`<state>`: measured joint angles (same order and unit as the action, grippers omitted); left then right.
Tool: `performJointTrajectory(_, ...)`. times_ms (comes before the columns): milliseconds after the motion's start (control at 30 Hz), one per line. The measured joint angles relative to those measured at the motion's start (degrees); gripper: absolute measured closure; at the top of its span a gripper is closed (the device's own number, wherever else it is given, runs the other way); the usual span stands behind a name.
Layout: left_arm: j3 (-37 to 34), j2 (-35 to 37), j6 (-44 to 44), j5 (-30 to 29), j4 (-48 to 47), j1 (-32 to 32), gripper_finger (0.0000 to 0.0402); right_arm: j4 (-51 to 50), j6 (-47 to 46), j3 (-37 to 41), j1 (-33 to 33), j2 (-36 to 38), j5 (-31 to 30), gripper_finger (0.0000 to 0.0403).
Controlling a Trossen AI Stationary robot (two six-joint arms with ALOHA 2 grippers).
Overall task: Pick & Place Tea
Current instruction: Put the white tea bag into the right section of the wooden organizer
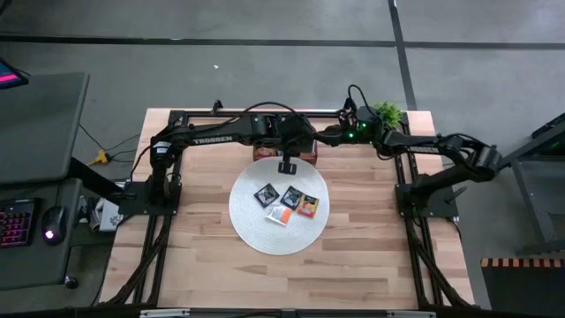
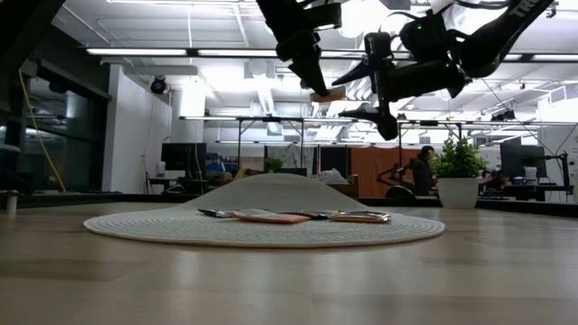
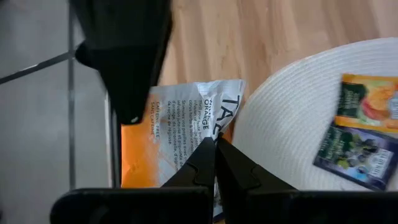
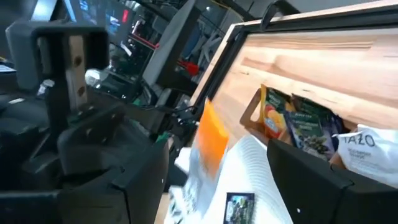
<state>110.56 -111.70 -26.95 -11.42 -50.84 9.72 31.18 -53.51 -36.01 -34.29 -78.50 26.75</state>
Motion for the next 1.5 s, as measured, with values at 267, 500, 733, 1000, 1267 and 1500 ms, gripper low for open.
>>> performJointTrajectory(267, 0.0, 0.0, 0.2, 1.2, -0.1, 0.0, 0.0401, 0.0, 0.9, -0.2, -2.9, 0.1, 0.9, 0.0163)
performJointTrajectory(500, 0.0, 0.0, 0.2, 1.3, -0.1, 0.0, 0.0401, -0.1, 1.0, -0.2, -2.6, 0.1, 3.8, 0.0204)
performJointTrajectory(733, 0.0, 0.0, -0.2, 1.4, 0.4, 0.0, 0.0401, -0.7, 1.3, -0.2, -2.3, 0.1, 3.8, 0.0222)
performJointTrajectory(1000, 0.0, 0.0, -0.3, 1.4, 0.4, 0.0, 0.0401, -1.8, 1.4, -0.2, -2.3, 0.1, 3.4, 0.0263)
performJointTrajectory(1267, 0.0, 0.0, -0.3, 1.4, 0.4, 0.0, 0.0401, -1.8, 3.0, -0.2, -2.2, 0.1, 3.4, 0.0364)
performJointTrajectory(1500, 0.0, 0.0, -0.3, 1.7, 0.3, 0.0, 0.0401, -1.8, 5.7, -0.2, -2.2, 0.1, 4.2, 0.0399)
